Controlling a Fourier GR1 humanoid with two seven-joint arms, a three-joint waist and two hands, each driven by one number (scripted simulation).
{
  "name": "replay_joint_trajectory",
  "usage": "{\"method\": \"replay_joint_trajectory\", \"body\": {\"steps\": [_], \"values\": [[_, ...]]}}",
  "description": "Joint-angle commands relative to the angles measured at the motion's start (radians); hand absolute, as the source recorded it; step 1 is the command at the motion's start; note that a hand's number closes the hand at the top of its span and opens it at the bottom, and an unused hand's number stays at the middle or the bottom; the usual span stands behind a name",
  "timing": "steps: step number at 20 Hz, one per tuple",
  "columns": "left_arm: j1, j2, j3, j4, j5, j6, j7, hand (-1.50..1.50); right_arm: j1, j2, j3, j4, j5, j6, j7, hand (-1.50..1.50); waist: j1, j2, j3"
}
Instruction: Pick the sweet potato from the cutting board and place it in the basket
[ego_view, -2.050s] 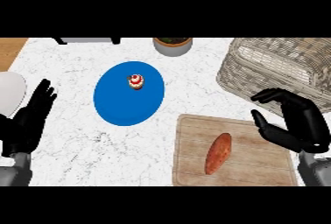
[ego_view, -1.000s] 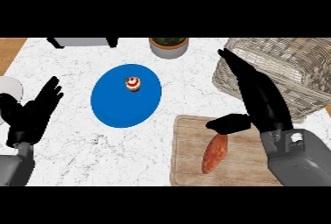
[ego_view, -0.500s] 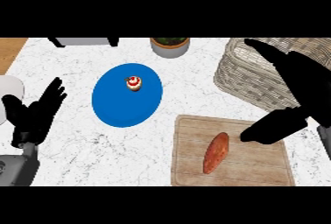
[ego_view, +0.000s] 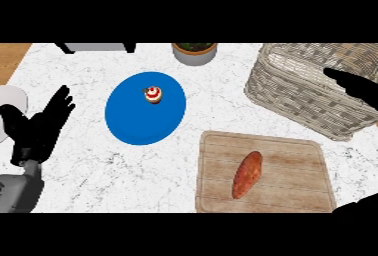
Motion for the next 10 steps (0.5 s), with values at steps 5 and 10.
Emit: {"method": "replay_joint_trajectory", "body": {"steps": [5, 10], "values": [[0.060, -0.022, 0.011, -0.056, -0.029, -0.017, -0.013, 0.00, 0.320, 0.071, -0.088, -0.223, 0.125, -0.041, -0.013, -1.50, 0.013, 0.003, 0.001], [0.013, -0.038, 0.035, -0.011, -0.032, -0.029, -0.010, 0.00, 0.531, 0.202, 0.028, -0.139, 0.436, -0.057, -0.329, -1.50, 0.014, 0.007, 0.002]]}}
